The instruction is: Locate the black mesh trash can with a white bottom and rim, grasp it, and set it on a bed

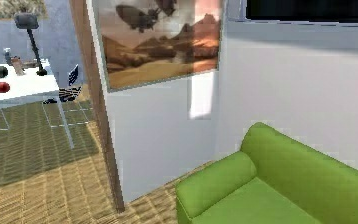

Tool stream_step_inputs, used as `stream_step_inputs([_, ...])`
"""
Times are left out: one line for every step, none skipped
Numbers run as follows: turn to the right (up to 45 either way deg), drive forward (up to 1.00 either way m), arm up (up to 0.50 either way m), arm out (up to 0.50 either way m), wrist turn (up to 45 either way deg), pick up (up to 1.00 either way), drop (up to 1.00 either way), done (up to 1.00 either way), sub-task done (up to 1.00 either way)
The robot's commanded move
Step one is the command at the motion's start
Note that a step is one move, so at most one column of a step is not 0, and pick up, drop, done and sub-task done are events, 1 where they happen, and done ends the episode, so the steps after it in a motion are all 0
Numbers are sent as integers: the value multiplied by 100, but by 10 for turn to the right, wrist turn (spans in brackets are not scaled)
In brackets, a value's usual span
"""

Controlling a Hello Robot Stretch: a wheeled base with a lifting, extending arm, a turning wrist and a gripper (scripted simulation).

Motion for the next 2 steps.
stream_step_inputs([-420,0,0,0,0,0,0,0,0])
stream_step_inputs([0,100,0,0,0,0,0,0,0])
